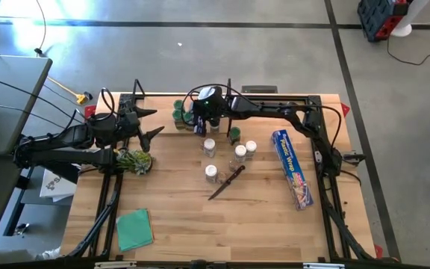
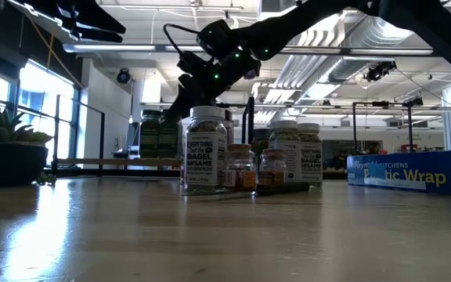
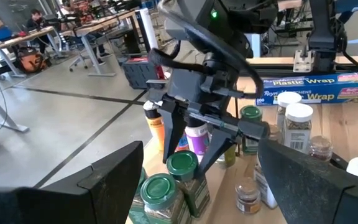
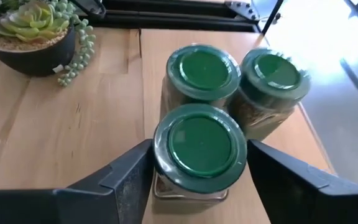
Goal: Shelf spices
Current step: Put the green lid seasoning bottle on the shelf
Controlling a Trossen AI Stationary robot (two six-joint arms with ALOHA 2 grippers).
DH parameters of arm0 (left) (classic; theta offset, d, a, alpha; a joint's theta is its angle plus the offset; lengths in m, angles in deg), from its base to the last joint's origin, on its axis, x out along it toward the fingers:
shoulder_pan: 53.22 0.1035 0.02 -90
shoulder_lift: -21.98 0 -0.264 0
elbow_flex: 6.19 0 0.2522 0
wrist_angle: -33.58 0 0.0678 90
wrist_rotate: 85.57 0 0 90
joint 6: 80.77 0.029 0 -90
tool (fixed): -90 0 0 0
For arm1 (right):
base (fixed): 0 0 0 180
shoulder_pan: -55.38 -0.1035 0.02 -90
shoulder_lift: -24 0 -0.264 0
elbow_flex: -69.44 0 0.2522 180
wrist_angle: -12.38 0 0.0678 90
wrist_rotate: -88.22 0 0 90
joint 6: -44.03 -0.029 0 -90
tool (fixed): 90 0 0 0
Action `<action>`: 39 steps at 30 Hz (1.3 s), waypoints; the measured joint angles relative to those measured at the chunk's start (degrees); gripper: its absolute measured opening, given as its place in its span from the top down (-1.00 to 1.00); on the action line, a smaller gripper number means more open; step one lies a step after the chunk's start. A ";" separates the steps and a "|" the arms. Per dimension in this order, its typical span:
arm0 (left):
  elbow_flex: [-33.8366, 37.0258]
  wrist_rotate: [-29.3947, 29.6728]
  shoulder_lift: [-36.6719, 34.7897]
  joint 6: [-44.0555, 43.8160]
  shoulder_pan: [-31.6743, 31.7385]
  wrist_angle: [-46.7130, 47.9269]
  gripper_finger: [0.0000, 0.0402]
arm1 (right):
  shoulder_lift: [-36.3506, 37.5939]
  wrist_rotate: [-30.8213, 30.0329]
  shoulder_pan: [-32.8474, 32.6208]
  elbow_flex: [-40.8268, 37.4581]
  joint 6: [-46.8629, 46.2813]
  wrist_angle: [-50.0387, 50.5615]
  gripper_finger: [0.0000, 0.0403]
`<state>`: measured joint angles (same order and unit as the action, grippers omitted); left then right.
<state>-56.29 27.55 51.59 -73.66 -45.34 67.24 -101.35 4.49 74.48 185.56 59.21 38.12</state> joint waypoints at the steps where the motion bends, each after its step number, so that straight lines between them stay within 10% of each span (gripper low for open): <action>1: 0.00 0.10 -0.02 0.01 0.00 0.01 -0.56 | 0.16 -0.03 0.01 0.00 0.24 -0.12 -0.24; 39: 0.00 0.28 0.00 0.02 0.01 -0.58 -0.56 | 0.51 -6.66 2.42 0.04 13.48 -6.31 -0.25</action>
<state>-56.29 27.83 51.59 -73.64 -45.33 66.66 -100.84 -2.17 76.89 185.61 72.69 31.81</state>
